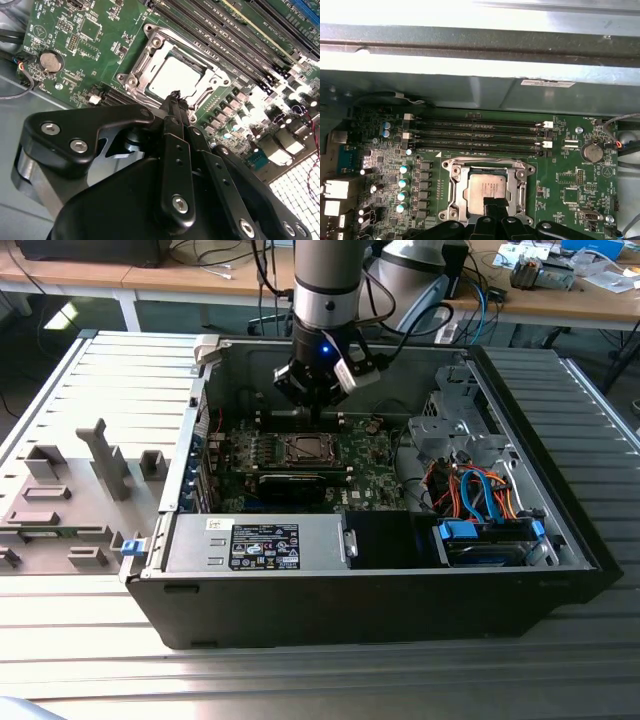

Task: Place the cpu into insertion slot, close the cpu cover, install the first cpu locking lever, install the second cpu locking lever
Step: 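Install the first cpu locking lever, then install the second cpu locking lever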

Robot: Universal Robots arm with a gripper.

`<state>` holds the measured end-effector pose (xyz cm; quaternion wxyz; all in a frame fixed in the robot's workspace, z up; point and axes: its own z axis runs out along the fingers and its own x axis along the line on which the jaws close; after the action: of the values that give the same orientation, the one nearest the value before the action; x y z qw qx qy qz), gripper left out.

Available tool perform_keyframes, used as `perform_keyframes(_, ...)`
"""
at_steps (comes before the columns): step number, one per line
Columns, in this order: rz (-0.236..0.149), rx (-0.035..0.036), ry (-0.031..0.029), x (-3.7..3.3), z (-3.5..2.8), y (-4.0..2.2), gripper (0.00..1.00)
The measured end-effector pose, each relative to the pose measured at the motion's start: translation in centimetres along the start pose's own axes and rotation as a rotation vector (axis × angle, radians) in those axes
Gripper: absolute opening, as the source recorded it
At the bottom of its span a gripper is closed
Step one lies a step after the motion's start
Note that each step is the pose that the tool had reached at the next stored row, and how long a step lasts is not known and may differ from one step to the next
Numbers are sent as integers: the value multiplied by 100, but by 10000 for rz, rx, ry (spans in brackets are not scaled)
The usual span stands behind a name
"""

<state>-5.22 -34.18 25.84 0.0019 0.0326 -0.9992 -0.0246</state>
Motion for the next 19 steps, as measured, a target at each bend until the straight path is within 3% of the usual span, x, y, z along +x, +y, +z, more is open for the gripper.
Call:
perform_keyframes(13, -1, 3, 2, -2, -16, -4, 11)
perform_keyframes(19, -1, -5, -1, 2, -16, -65, 11)
